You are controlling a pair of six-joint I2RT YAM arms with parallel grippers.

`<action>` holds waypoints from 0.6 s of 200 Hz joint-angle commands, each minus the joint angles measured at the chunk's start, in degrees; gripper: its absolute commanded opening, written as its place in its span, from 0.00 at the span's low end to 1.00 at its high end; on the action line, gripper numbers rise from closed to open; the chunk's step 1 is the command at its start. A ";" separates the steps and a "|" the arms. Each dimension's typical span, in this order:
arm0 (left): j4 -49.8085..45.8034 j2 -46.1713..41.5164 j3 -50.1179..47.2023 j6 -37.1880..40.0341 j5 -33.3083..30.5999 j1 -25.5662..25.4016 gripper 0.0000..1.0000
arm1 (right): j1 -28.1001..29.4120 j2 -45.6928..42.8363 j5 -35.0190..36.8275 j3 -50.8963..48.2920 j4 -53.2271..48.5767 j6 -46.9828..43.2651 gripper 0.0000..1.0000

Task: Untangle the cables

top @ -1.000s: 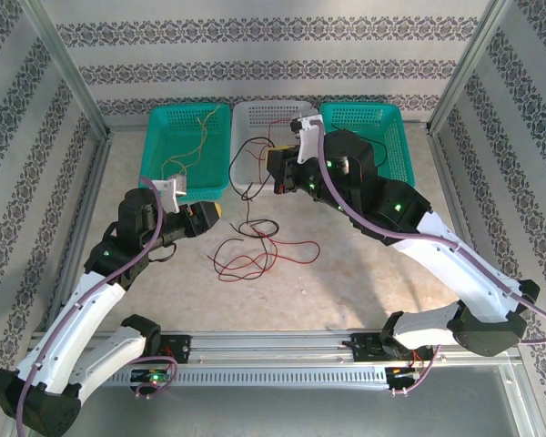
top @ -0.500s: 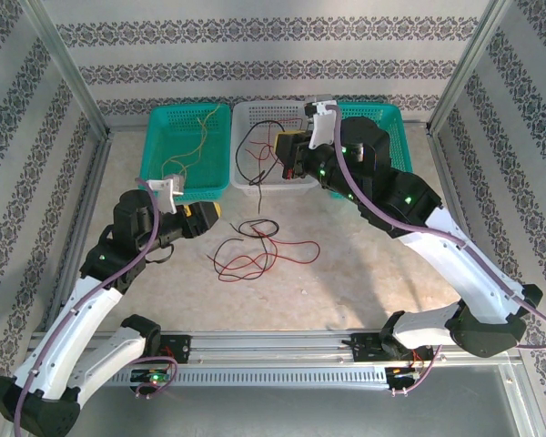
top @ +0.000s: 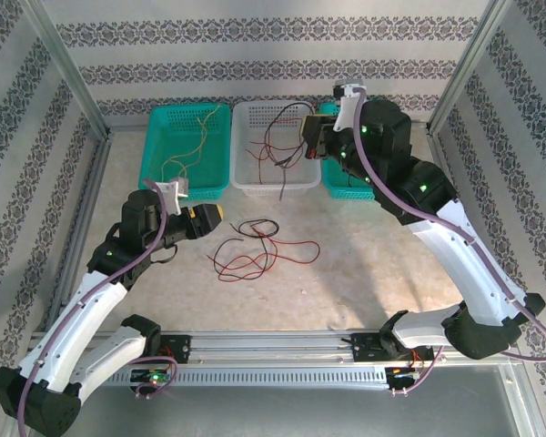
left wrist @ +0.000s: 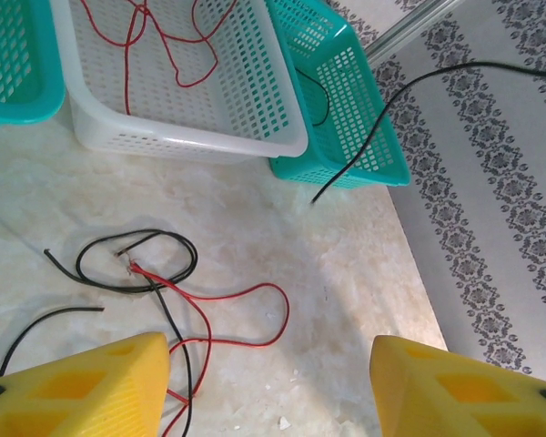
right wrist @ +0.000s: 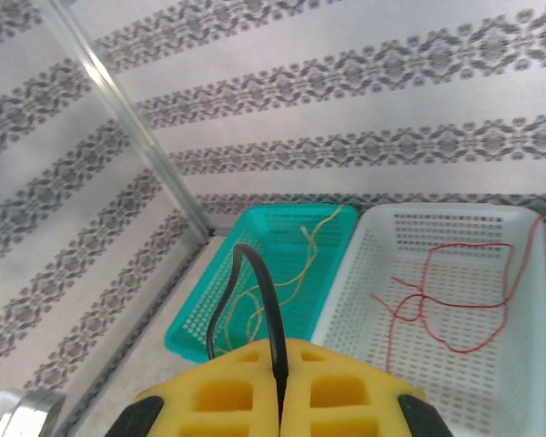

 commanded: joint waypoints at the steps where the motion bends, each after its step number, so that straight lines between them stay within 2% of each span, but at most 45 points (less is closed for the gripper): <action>1: 0.94 -0.85 -1.29 -1.21 -1.02 -0.11 0.59 | -3.80 -0.31 2.61 3.38 -3.47 -1.14 0.00; 31: 2.53 -0.83 -3.61 -2.94 -1.25 -0.16 0.59 | -12.44 2.39 2.35 6.02 -7.56 -0.07 0.00; 79: 5.81 2.73 -5.00 -4.87 -0.63 -0.28 0.57 | -26.76 8.77 -3.73 7.71 -8.36 2.45 0.00; 103: 7.54 3.75 -5.84 -5.80 -0.71 -0.57 0.56 | -31.47 14.70 -8.70 12.31 -8.51 3.06 0.00; 120: 7.68 4.02 -6.28 -5.75 -1.09 -0.72 0.56 | -33.05 19.46 -9.43 16.05 -9.11 2.67 0.03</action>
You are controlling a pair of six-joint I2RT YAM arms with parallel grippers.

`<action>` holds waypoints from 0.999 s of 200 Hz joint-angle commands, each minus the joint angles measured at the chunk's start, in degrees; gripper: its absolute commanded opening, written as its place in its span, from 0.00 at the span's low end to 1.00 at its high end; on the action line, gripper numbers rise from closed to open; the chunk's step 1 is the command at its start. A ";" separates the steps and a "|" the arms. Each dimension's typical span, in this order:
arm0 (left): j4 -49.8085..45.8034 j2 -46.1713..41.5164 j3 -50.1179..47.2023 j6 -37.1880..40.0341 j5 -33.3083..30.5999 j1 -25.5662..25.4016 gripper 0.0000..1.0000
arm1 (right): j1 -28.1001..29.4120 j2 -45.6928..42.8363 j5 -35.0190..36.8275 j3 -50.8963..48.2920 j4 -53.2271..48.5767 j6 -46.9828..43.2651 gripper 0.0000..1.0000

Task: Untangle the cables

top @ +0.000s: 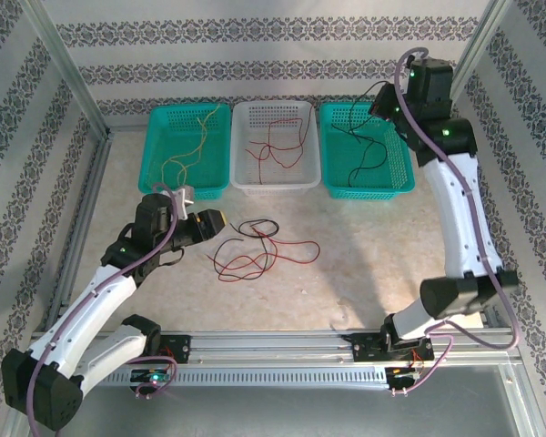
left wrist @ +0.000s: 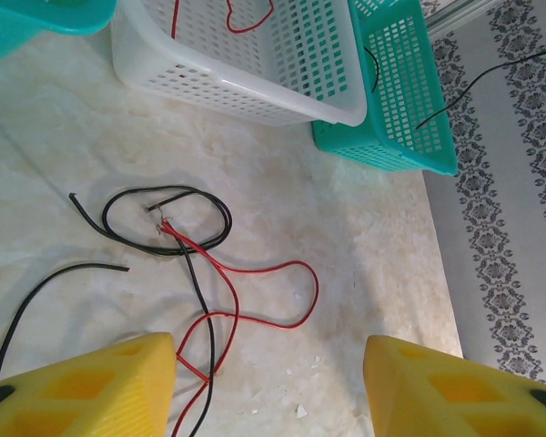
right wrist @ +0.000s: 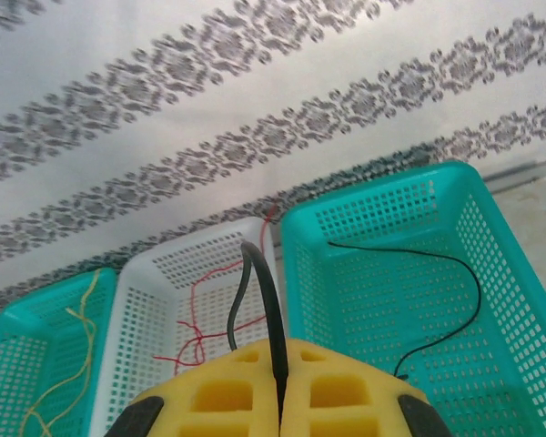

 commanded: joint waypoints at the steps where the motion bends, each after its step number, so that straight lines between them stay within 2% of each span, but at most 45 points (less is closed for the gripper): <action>1: 3.89 0.11 -0.84 -1.13 -0.72 -0.66 0.56 | -1.99 4.69 -4.30 5.58 -0.87 0.82 0.03; 17: 3.75 0.21 -0.98 -0.75 -1.17 -0.73 0.56 | -3.11 9.88 -3.05 10.71 -3.45 0.18 0.12; 36: 3.42 0.24 -1.11 -0.28 -1.46 -0.76 0.56 | -4.84 16.32 -2.39 17.96 -8.20 0.33 0.34; 52: 2.58 0.04 -0.97 0.44 -1.97 -0.80 0.57 | -5.62 20.41 -2.43 23.97 -12.41 0.78 0.47; 66: 1.68 -0.06 -0.62 1.38 -2.45 -0.76 0.58 | -5.41 21.60 -2.44 26.49 -14.40 0.83 0.50; 82: 1.22 0.13 -0.23 2.15 -2.70 -0.75 0.59 | -4.43 19.64 -2.54 24.63 -14.16 0.94 0.50; 115: 1.35 1.62 0.99 2.52 -2.21 -0.76 0.59 | 1.44 9.06 -1.79 9.09 -8.78 0.17 0.51; 139: 1.61 2.31 1.03 2.13 -2.02 -0.78 0.59 | 8.56 -1.46 -0.58 -9.09 -1.92 0.93 0.53; 163: 1.23 2.18 0.27 1.26 -1.98 -0.77 0.59 | 18.31 -10.14 -0.33 -26.80 5.84 4.07 0.56; 200: -0.92 0.70 -1.07 0.45 -1.90 -0.77 0.59 | 31.47 -13.68 0.44 -43.47 13.43 9.99 0.57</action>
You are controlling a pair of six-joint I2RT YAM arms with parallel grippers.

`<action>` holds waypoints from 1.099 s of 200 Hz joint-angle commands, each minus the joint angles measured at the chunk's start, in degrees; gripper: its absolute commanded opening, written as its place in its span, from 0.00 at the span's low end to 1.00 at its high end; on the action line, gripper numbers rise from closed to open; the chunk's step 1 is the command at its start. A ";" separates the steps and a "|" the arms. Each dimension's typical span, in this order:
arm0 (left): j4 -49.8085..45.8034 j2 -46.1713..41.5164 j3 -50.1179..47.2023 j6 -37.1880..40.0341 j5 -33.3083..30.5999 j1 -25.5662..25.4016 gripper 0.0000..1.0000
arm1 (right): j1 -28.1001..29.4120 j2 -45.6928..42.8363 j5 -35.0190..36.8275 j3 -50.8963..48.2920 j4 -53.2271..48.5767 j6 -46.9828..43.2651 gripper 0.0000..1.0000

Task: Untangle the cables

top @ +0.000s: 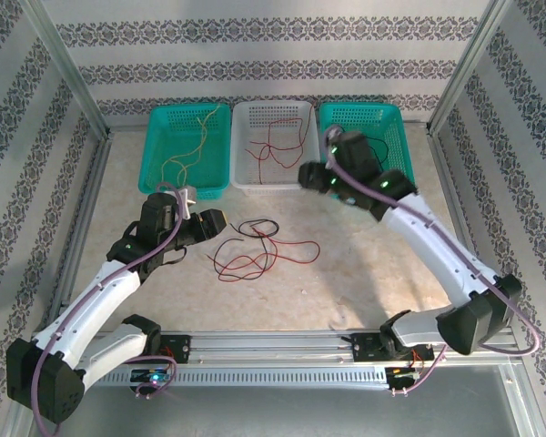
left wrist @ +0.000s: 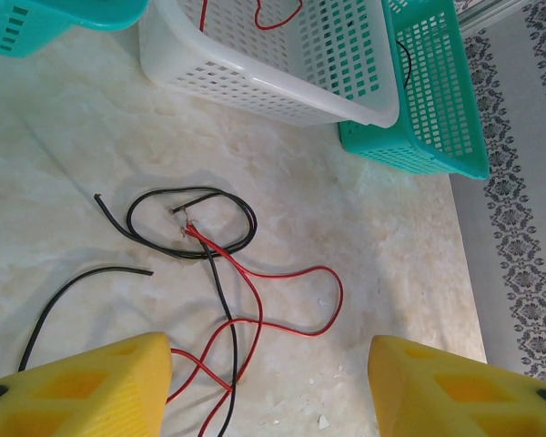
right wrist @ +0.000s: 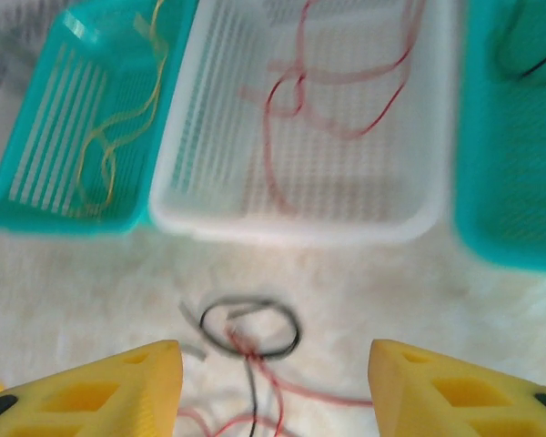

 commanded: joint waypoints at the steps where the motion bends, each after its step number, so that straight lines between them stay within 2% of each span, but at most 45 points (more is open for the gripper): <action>1: -1.89 -1.67 -0.56 -0.22 0.00 -0.68 0.59 | 5.28 0.20 1.80 -7.24 7.45 5.05 0.57; 18: -2.94 -1.79 -0.63 -0.37 -0.29 -0.72 0.58 | 8.17 1.98 1.77 -10.41 9.05 7.16 0.57; 45: -2.23 -1.40 -1.17 -1.90 -0.53 -0.67 0.58 | 9.49 8.66 -1.27 -11.20 9.15 10.60 0.54; 63: -1.31 -1.13 -1.81 -3.22 -0.51 -0.69 0.57 | 10.92 12.77 -2.74 -9.95 8.46 11.45 0.49; 105: -1.54 -1.80 -4.07 -4.75 -0.71 -0.71 0.56 | 15.12 18.30 -2.10 -6.28 6.07 10.65 0.49; 128: -2.27 -2.05 -5.37 -5.63 -0.51 -0.67 0.55 | 15.25 19.04 -1.23 -6.22 5.64 10.98 0.49; 165: -8.49 -1.50 -6.67 -6.37 -2.71 -0.67 0.53 | 15.25 17.97 0.82 -5.87 5.04 9.87 0.49; 220: -8.50 -3.17 -8.23 -7.90 -2.25 -0.68 0.52 | 13.76 20.94 1.50 -2.57 3.20 7.48 0.51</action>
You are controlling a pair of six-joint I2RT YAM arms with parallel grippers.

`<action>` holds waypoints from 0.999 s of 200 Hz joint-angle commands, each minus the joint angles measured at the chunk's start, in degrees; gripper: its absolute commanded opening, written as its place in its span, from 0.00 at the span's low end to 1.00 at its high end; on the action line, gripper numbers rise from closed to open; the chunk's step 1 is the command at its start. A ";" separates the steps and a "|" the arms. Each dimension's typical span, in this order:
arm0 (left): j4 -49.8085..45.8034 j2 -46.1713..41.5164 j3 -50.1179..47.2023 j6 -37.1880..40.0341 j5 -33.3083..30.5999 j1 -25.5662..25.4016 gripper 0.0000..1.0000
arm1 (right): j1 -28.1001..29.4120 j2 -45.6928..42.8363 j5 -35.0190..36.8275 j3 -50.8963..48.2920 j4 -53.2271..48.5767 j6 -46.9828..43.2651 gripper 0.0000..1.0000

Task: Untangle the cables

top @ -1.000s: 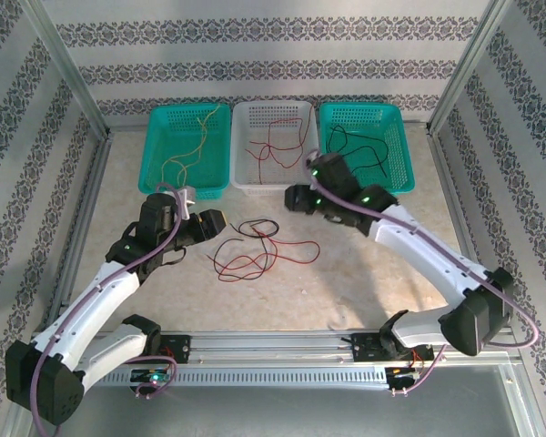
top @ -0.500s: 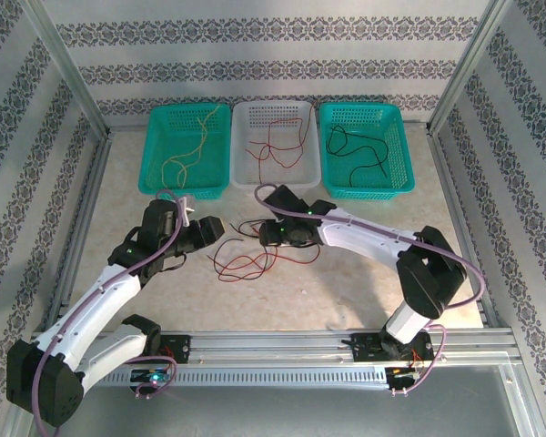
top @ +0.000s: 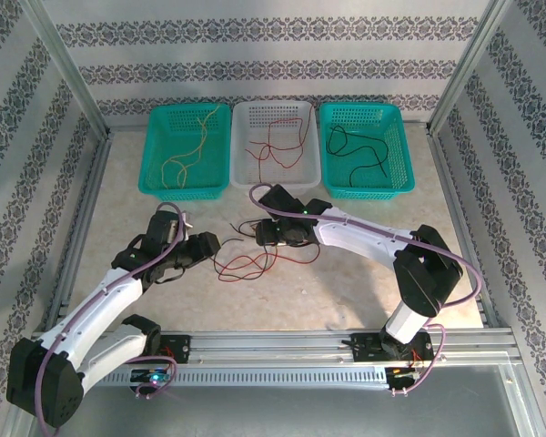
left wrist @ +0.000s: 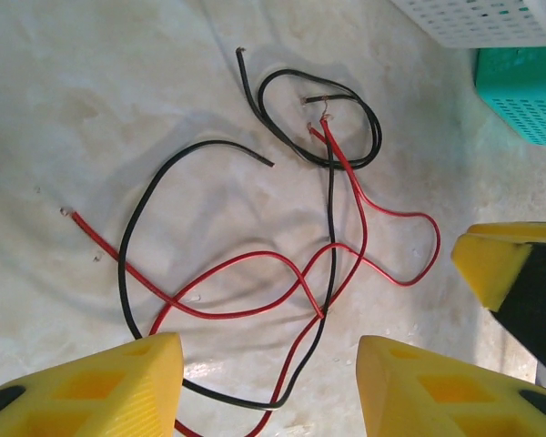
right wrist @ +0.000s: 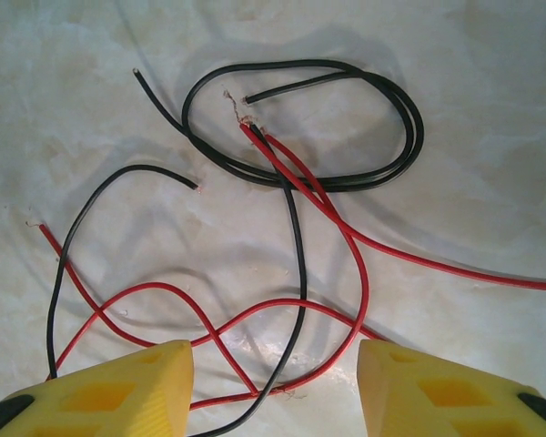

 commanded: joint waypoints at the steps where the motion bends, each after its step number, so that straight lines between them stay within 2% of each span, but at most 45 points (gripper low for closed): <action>1: -1.19 -1.68 -0.30 -1.57 -0.45 -0.65 0.52 | -1.01 2.32 1.45 4.09 -2.56 -1.88 0.51; 23: -0.48 -2.03 -0.85 -2.31 0.25 -0.66 0.52 | -0.47 5.64 -0.08 7.03 -3.68 -2.70 0.51; 47: -1.05 -2.48 -1.13 -2.13 -0.31 -0.70 0.52 | 0.08 9.57 2.21 10.85 -6.87 -4.50 0.48; 98: -1.85 -3.37 0.15 -1.57 -0.67 -0.66 0.52 | -0.44 19.05 3.76 20.80 -18.05 -9.29 0.42; 151: -2.68 -4.94 0.80 -1.12 -1.81 -0.71 0.52 | -0.77 25.07 3.21 28.18 -21.08 -15.34 0.42; 200: -3.16 -5.61 0.80 -0.85 -2.27 -0.67 0.52 | -1.36 30.28 1.64 33.30 -23.53 -17.41 0.38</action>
